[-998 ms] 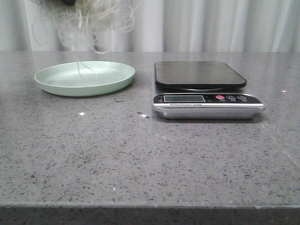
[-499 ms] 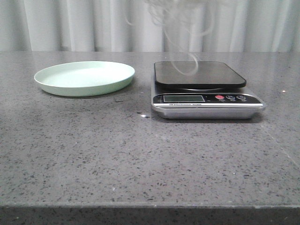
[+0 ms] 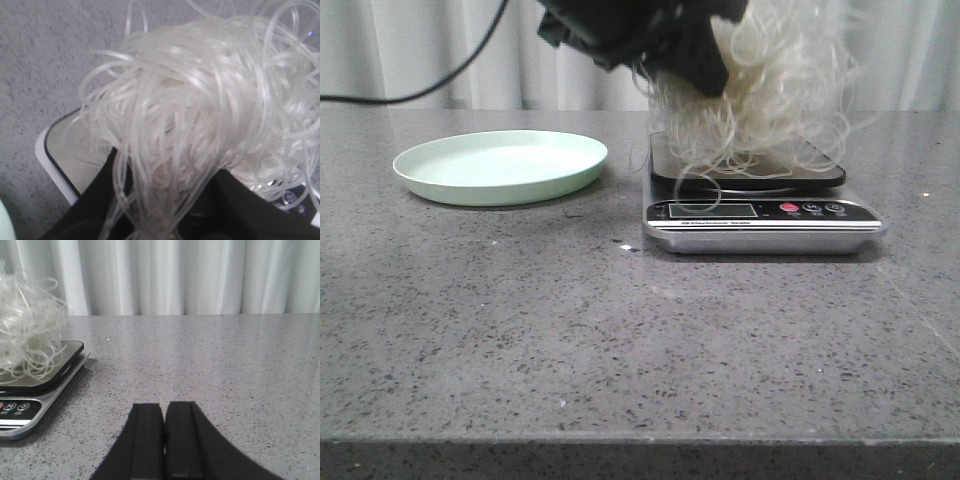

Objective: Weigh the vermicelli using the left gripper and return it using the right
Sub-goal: 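Carry the vermicelli with the left gripper and lower it onto the scale, then open the left gripper and withdraw it from the scale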

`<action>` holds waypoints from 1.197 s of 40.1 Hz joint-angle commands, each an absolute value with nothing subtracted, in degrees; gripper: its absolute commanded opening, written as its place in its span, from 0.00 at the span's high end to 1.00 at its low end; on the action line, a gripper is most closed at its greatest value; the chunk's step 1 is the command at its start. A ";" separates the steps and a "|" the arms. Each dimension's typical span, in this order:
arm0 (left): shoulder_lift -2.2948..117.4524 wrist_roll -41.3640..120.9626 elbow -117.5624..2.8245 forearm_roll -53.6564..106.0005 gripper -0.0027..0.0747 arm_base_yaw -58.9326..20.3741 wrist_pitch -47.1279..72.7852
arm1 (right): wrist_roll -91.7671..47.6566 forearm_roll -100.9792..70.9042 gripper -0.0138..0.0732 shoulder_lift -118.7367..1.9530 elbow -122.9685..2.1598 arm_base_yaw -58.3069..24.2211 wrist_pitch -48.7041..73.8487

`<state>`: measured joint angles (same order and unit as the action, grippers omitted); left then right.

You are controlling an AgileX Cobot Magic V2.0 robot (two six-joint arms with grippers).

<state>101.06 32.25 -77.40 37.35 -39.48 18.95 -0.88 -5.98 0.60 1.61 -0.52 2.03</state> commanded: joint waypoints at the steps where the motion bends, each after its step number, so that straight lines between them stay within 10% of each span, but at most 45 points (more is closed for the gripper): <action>1: 99.31 32.18 -79.76 39.38 0.78 -39.96 15.06 | -0.97 -5.81 0.67 1.53 1.15 -0.51 -2.29; 22: 100.08 32.18 -79.76 39.38 0.75 -39.73 19.50 | -0.97 -5.81 0.67 1.53 1.15 -0.51 -2.29; 39: 99.14 32.18 -79.91 39.07 0.27 -39.71 24.61 | -0.97 -5.81 0.67 1.53 1.15 -0.51 -2.29; 48: 94.95 32.18 -79.91 36.10 0.25 -39.00 26.93 | -0.97 -5.81 0.67 1.53 1.15 -0.51 -2.29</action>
<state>99.79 32.25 -78.03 36.01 -39.48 27.26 -0.88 -5.98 0.60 1.61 -0.52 2.03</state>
